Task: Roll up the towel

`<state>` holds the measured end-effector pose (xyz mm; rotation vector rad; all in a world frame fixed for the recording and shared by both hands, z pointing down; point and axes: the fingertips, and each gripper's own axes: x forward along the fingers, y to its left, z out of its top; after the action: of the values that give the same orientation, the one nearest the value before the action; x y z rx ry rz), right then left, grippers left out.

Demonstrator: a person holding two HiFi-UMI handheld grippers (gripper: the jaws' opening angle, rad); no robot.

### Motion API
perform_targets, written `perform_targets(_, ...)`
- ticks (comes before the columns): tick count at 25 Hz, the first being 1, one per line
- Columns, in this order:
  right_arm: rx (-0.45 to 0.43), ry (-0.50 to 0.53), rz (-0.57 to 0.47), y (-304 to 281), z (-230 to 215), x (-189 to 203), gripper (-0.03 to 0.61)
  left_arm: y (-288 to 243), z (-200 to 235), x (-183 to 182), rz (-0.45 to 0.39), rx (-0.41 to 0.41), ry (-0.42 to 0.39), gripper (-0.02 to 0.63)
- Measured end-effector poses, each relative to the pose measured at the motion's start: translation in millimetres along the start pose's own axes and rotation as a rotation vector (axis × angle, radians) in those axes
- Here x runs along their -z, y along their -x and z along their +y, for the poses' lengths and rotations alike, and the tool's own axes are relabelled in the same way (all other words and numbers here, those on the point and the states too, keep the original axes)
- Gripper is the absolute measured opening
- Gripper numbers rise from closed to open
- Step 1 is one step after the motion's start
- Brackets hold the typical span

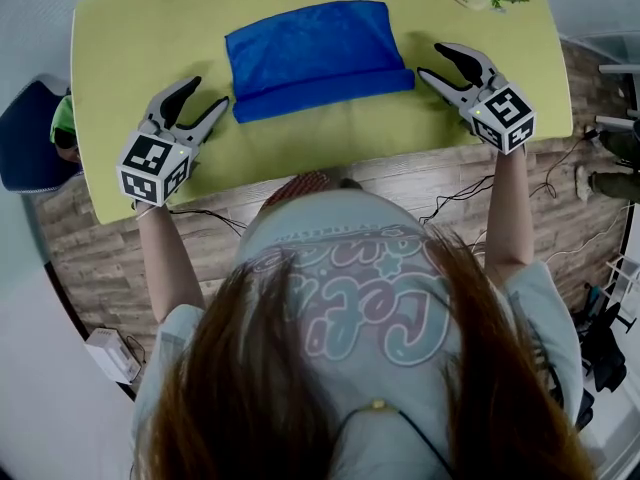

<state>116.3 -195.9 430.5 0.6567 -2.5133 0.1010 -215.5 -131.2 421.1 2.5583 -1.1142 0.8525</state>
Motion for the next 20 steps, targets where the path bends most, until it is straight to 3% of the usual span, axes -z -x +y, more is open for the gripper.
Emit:
perform_targets(10,0.0,0.103,-0.008,-37.0,-8.3,-43.8,0.195,-19.8,36.4,-20.0,-0.011,-0.054,-0.035,0.23)
perform_targets(15,0.045,0.047,0.009,-67.2,-41.7,-57.4,0.145,-42.0,64.4,-29.9,-0.009,-0.055,0.033,0.229)
perform_targets(20,0.073,0.026,0.117,-95.6,-72.3,-44.4,0.132,-66.2,76.4,-30.2,0.054,-0.026,0.019,0.229)
